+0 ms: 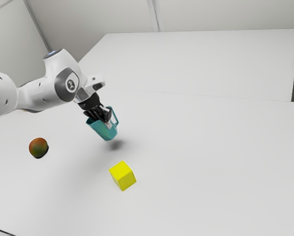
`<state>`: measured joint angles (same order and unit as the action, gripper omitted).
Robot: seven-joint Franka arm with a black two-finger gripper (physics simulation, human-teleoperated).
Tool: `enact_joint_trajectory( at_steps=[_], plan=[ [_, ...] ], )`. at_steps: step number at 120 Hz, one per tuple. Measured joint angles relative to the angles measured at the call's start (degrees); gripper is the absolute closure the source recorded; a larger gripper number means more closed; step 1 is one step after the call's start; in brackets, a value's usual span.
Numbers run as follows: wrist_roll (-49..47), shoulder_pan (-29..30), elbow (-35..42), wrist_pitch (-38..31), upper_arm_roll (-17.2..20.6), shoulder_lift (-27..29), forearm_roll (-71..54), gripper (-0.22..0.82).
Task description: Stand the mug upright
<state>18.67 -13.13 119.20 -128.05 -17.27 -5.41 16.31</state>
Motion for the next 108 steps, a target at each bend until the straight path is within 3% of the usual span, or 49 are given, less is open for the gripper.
enact_joint_trajectory(
  at_steps=[46, 108],
  plan=[
    [-6.39, -0.69, 4.09, 3.15, -0.36, 3.03, -8.39, 0.78],
    [-16.76, -4.61, 12.31, -4.16, -0.75, 6.97, -15.46, 0.78]
  ],
)
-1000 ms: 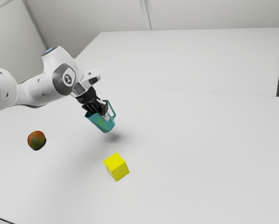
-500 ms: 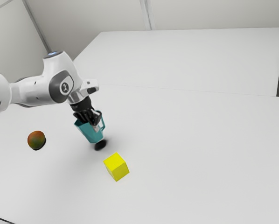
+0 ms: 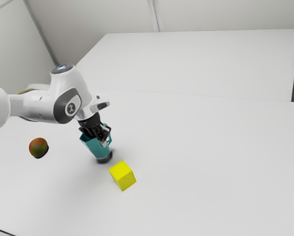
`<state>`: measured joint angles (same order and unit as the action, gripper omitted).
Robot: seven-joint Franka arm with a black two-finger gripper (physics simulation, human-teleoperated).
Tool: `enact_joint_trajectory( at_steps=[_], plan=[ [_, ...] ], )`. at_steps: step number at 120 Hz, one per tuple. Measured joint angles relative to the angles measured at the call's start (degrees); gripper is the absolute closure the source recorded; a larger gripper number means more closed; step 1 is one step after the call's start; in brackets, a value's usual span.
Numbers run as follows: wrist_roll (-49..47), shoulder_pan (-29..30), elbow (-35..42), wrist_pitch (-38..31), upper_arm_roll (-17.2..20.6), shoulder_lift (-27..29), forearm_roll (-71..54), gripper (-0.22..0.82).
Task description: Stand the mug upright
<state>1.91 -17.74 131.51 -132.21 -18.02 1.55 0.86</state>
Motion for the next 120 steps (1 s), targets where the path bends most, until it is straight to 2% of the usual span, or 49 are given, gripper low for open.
enact_joint_trajectory(
  at_steps=[72, 97, 108, 120],
  plan=[
    [-7.5, -2.22, 0.66, -1.84, -0.16, -3.88, -0.67, 0.79],
    [-7.61, -1.76, 0.03, -1.47, -0.16, -3.82, -0.75, 0.35],
    [-7.53, -1.51, -0.37, -1.35, -0.17, -3.61, -0.92, 0.22],
    [-7.39, -1.49, -0.8, -1.26, -0.23, -3.4, -1.06, 0.14]
  ],
)
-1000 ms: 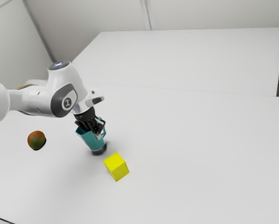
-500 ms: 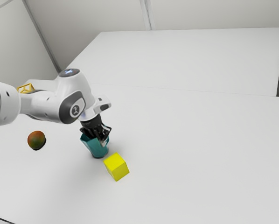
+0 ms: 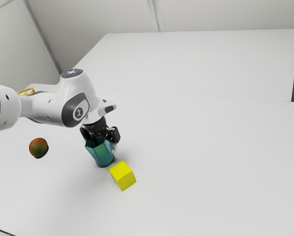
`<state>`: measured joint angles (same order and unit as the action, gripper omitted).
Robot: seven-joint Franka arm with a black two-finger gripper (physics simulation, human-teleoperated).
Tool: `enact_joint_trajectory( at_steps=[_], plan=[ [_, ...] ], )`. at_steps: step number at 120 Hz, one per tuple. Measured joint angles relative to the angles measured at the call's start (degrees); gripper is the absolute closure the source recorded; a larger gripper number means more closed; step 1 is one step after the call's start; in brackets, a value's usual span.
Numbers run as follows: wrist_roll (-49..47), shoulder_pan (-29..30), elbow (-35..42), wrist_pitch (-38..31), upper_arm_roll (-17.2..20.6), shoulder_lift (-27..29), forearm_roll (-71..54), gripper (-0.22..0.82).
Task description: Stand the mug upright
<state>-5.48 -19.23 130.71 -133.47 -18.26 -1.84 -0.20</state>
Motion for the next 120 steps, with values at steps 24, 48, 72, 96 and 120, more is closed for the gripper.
enact_joint_trajectory(
  at_steps=[24, 48, 72, 96, 120],
  plan=[
    [0.23, -0.27, -0.63, 0.1, -0.02, 1.45, -0.12, 0.05],
    [0.55, -0.6, -0.79, 0.21, -0.03, 4.15, -0.14, 0.02],
    [1.05, -0.17, -6.58, 4.48, -0.33, 4.61, -2.47, 0.01],
    [3.24, 3.19, -12.74, 9.59, 1.68, 4.37, -4.68, 0.0],
    [5.05, 6.35, -19.89, 16.04, 5.75, 4.21, -5.28, 0.0]
  ],
)
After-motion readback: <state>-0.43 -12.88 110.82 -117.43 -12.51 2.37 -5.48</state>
